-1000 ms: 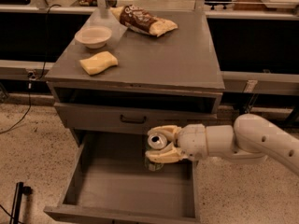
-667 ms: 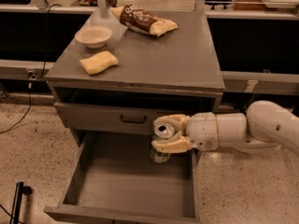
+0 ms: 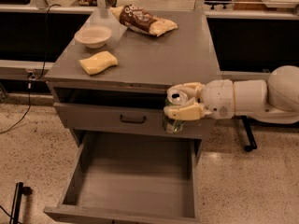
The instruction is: Pick green can from middle drawer and place on counter
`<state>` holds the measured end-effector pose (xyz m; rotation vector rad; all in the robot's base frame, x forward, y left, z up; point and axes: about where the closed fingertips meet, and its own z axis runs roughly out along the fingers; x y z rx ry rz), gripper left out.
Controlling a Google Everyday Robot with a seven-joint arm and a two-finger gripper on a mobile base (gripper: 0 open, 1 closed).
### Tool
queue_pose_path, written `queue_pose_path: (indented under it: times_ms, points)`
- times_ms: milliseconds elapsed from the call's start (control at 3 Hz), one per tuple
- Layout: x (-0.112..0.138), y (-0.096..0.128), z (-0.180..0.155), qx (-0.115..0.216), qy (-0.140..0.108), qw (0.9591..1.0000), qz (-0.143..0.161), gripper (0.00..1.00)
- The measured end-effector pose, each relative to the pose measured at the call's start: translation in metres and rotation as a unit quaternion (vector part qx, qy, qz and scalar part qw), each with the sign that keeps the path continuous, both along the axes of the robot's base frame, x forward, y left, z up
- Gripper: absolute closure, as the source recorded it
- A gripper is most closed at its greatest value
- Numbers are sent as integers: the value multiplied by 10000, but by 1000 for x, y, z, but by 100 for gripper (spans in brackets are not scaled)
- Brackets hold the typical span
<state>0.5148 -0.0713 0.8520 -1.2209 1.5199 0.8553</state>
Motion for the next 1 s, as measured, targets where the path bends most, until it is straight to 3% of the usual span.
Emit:
queue_pose_path:
  times_ms: [667,1000]
  points:
    - [79,-4,58,-276,-110,9986,-440,100]
    - [127,3,81,-207,-179,9970,-724,100]
